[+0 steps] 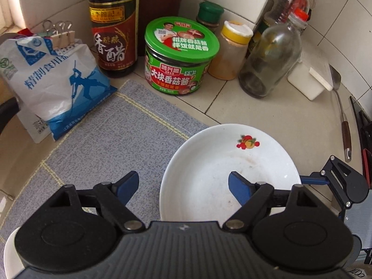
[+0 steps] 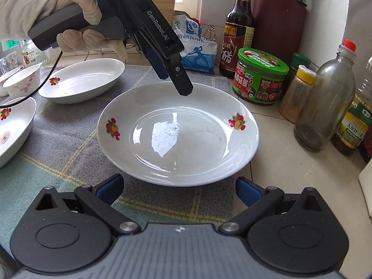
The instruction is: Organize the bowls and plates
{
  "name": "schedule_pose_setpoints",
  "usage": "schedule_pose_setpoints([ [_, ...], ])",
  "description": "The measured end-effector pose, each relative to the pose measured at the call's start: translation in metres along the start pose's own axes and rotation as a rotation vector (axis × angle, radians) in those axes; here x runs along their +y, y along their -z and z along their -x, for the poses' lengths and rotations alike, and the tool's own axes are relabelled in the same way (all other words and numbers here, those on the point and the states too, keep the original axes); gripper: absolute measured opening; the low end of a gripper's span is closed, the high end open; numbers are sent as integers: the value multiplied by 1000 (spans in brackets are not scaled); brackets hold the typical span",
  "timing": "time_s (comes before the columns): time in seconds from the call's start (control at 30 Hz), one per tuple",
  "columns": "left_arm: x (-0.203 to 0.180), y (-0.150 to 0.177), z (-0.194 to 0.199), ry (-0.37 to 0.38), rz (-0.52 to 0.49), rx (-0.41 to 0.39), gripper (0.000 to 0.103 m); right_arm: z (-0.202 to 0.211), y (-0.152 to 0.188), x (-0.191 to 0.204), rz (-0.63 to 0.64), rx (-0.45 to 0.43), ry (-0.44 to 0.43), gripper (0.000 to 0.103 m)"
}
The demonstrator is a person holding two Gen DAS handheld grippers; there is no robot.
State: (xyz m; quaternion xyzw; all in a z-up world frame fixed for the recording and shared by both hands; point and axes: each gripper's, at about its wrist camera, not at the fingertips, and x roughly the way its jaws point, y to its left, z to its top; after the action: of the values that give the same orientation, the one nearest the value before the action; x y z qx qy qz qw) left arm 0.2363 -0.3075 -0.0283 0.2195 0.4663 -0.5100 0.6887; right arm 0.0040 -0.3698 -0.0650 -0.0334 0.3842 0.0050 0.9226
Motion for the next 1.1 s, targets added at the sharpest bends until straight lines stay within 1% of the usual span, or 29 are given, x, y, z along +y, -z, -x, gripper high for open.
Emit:
schedule_pose_setpoints([
  [0.07,0,6,11,-9,18,-26,88,3,2,2,-6,10,10,103],
  [0.27,-6,32,46,-42,45,-90,88,16,6,15,-4,20,13,103],
  [0.4,-9,55,71,-55,99,-150,89,23,4,25,-3,21,6,103],
  [0.53,-14,82,96,-103,136,-224,89,27,2,41,24,26,-4,103],
  [0.63,-17,103,112,-123,164,-266,90,31,-1,52,47,20,-11,103],
  [0.87,-33,153,140,-249,171,-322,91,36,-9,76,69,3,-30,103],
  [0.93,-38,169,146,-296,169,-334,93,37,-11,82,75,-3,-36,103],
  [1.03,-47,188,151,-351,164,-348,94,38,-13,92,88,-8,-43,103],
  [1.1,-51,200,152,-363,175,-354,94,38,-14,96,95,-9,-50,103],
])
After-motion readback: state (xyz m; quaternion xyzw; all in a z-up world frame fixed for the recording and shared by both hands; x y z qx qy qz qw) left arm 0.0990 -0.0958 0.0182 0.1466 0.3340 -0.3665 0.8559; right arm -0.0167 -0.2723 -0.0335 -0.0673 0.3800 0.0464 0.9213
